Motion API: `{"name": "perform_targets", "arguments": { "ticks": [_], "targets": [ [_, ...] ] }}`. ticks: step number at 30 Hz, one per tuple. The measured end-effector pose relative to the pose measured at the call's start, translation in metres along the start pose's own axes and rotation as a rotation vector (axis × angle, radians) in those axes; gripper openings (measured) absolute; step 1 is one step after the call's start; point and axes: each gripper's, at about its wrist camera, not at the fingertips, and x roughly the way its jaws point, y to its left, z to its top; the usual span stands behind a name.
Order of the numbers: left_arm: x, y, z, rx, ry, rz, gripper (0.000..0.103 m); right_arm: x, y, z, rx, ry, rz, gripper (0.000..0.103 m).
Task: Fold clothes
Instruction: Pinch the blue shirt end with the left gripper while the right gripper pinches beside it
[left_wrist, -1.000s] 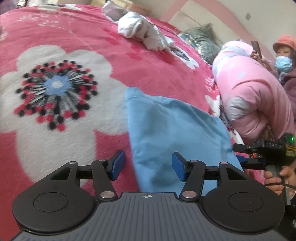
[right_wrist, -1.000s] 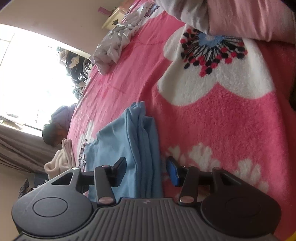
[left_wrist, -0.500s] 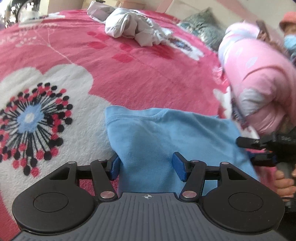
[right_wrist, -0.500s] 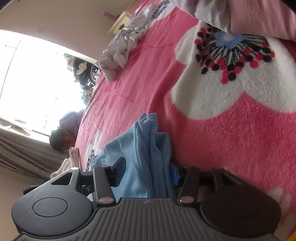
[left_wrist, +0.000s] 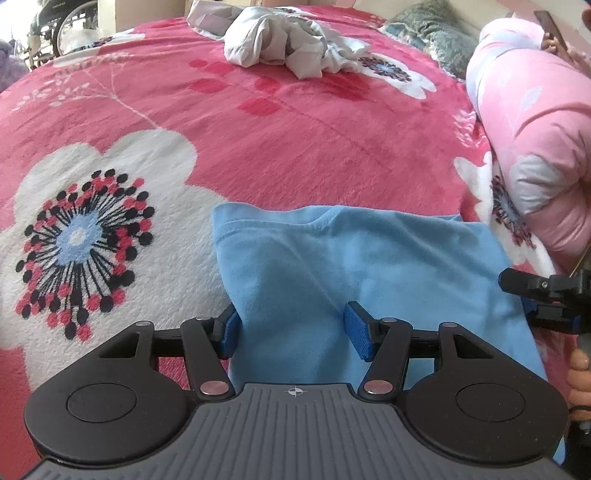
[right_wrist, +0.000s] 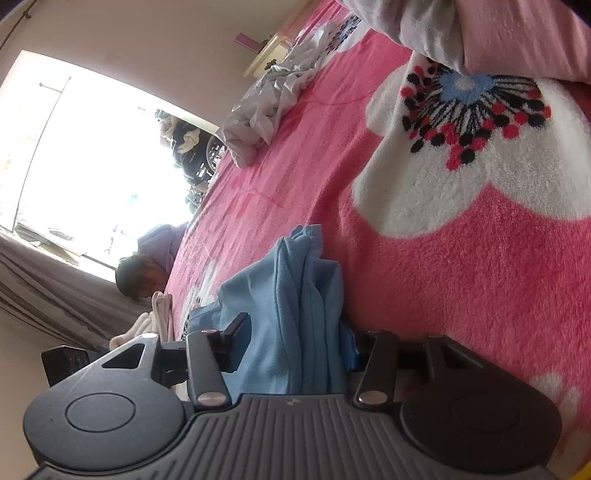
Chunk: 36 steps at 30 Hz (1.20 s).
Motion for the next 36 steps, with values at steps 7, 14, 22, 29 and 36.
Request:
{"name": "perform_targets", "arguments": {
  "ticks": [7,14,22,29,36],
  "targets": [
    [0.001,-0.005,0.001,0.016,0.007,0.027,0.058,0.0,-0.003,0.0,-0.002,0.009,0.025,0.052],
    [0.001,-0.008,0.0,0.026,0.01,0.044,0.058,0.001,-0.003,-0.002,-0.012,0.01,0.026,0.052],
    [0.001,-0.011,0.001,0.032,0.015,0.06,0.058,0.001,-0.003,-0.003,-0.019,0.006,0.025,0.052],
    [0.001,-0.014,0.002,0.041,0.019,0.078,0.058,0.002,-0.004,-0.003,-0.019,0.004,0.029,0.052],
    [0.001,-0.016,0.002,0.048,0.021,0.089,0.058,0.004,-0.005,-0.003,-0.016,0.003,0.032,0.052]
  ]
}}
